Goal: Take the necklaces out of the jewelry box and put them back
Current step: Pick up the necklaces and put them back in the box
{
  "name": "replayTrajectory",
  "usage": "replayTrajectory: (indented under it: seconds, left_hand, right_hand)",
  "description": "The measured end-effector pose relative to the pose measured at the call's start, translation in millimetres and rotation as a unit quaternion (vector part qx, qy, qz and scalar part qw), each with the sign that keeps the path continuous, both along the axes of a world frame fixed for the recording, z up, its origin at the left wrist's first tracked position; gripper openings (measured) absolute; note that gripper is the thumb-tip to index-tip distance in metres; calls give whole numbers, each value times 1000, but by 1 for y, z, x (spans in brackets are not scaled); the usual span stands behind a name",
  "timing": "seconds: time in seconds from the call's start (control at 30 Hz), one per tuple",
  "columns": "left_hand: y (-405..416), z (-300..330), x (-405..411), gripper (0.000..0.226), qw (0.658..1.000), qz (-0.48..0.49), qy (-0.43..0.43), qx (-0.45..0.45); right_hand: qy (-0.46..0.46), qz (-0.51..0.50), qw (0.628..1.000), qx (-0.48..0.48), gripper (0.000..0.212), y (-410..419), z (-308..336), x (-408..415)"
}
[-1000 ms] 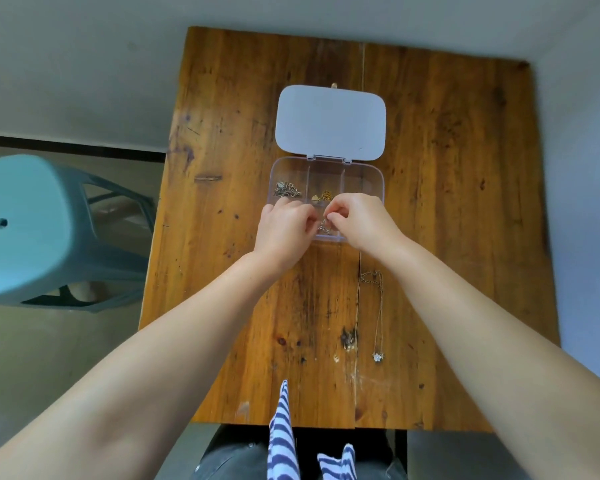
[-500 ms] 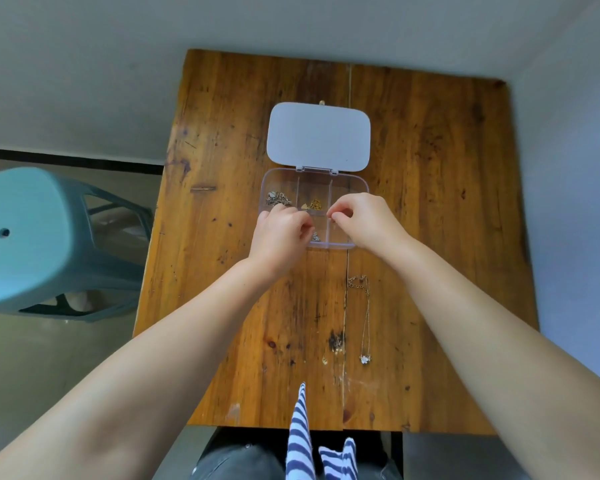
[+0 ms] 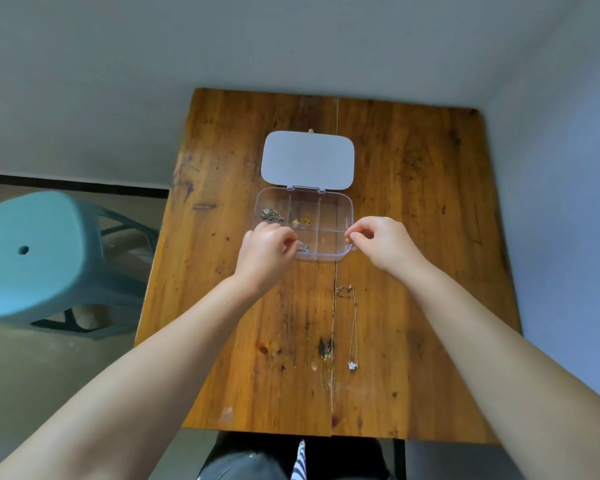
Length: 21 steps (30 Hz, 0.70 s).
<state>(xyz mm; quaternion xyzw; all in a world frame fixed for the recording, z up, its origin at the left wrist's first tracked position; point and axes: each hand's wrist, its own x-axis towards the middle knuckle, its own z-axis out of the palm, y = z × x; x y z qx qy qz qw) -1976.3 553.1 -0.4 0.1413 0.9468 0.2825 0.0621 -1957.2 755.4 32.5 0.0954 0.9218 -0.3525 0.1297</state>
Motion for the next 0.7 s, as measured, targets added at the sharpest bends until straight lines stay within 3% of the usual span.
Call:
replayTrajectory:
  seconds: [0.5, 0.7]
  left_hand:
    - [-12, -11, -108, 16, 991, 118, -39, 58]
    - [-7, -15, -115, 15, 993, 92, -37, 68]
  right_hand:
    - [36, -115, 993, -18, 24, -5, -27, -69]
    - [35, -134, 990, -27, 24, -7, -28, -83]
